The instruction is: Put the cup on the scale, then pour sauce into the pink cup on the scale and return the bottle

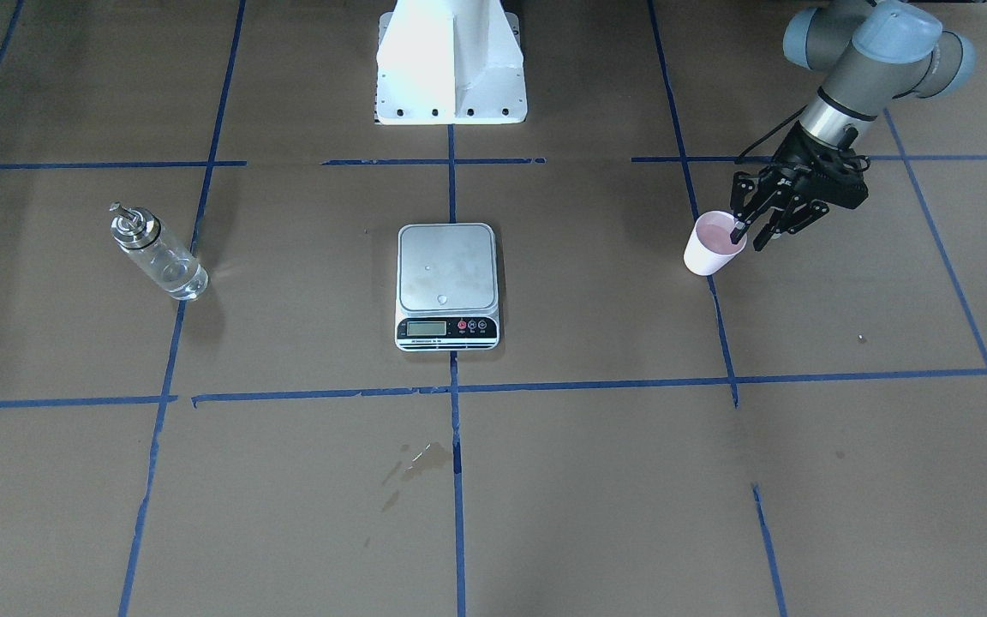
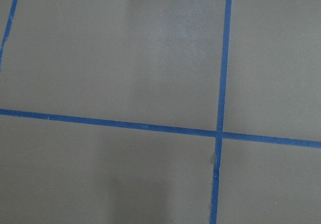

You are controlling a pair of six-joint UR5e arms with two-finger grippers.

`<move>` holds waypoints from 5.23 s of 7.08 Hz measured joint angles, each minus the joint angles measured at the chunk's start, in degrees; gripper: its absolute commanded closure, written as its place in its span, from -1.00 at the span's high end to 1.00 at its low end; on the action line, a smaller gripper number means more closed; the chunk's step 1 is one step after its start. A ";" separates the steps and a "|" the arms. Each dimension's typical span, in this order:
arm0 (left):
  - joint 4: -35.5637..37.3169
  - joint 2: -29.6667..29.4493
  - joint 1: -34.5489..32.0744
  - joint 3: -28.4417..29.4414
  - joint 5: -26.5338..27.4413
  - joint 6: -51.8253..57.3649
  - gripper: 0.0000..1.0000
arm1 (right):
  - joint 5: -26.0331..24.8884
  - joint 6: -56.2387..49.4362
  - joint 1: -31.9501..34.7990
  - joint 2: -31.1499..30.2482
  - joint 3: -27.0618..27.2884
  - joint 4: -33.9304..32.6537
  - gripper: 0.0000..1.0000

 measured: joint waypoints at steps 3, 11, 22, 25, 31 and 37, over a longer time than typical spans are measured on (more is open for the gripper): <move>0.00 -0.44 0.08 -0.14 0.04 0.14 -1.00 | 0.00 -0.15 0.00 -0.18 0.03 -0.01 1.00; 30.01 -27.25 0.70 -0.93 6.02 -4.16 -1.00 | 0.00 -0.09 0.00 -1.37 1.14 -0.02 1.00; 47.01 -49.19 13.94 6.89 13.18 -18.89 -0.98 | 0.08 0.21 0.00 -1.82 1.98 -0.10 1.00; 46.94 -49.14 14.14 6.84 13.35 -18.92 -0.56 | 0.09 0.25 0.00 -3.06 3.45 -0.11 1.00; 47.04 -47.78 14.10 4.44 13.44 -19.43 1.00 | 0.13 0.33 0.00 -3.16 3.69 -0.11 1.00; 47.21 -33.33 -2.73 -5.90 5.89 9.25 1.00 | 0.63 6.34 -0.20 -3.00 7.84 -0.04 1.00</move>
